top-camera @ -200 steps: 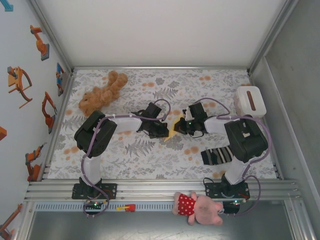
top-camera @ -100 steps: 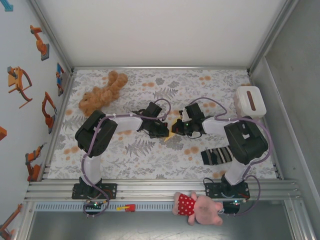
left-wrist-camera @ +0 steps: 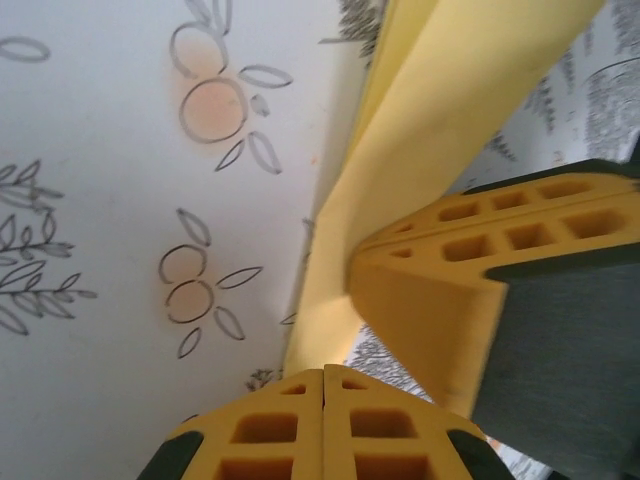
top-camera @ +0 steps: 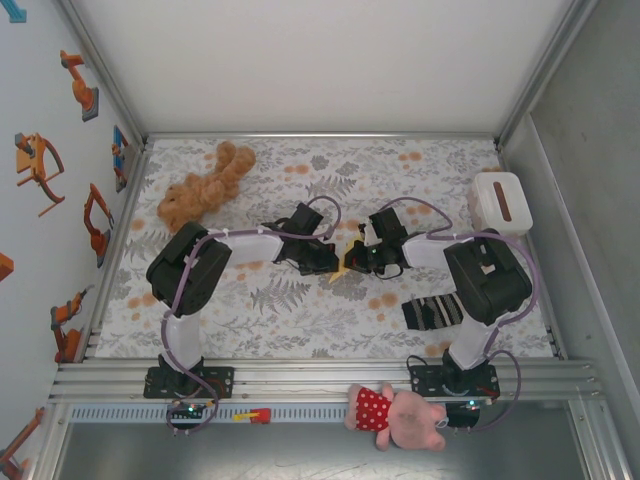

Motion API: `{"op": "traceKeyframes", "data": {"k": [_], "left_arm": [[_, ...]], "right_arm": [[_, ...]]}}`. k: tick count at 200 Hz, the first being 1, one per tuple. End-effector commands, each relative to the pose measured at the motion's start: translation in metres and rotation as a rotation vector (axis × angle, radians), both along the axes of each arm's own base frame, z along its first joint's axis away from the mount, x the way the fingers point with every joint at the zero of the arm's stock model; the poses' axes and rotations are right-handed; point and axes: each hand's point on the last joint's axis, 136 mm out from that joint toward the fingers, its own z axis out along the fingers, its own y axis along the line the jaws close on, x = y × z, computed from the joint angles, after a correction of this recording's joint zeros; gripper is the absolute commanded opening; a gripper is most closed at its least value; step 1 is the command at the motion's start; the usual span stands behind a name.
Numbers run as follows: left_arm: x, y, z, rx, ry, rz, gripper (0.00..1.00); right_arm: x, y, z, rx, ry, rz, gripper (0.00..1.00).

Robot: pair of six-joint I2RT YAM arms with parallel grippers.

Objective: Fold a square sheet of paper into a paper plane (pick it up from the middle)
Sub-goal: Fold the wing for the fifth time at the center of the table.

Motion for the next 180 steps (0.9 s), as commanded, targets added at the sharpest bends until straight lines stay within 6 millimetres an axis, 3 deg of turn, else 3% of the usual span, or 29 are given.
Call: {"op": "traceKeyframes", "data": {"k": [1,43,97,133,180], "left_arm": [[0.002,-0.009,0.015,-0.069,-0.011,0.003,0.05],[-0.003,-0.008,-0.005,-0.040,0.049,0.015,0.05],[-0.019,0.010,-0.033,0.050,0.118,0.025,0.03],[-0.028,0.028,-0.047,0.136,0.143,0.034,0.02],[-0.031,0.031,-0.052,0.155,0.160,0.036,0.02]], "right_arm": [[-0.003,-0.007,-0.016,-0.057,0.026,-0.004,0.00],[-0.004,-0.009,-0.019,-0.064,0.032,-0.008,0.00],[-0.002,-0.010,-0.019,-0.060,0.025,-0.016,0.00],[0.016,-0.016,0.001,-0.052,-0.016,-0.038,0.00],[0.042,-0.033,0.021,-0.140,-0.085,-0.041,0.00]]}}
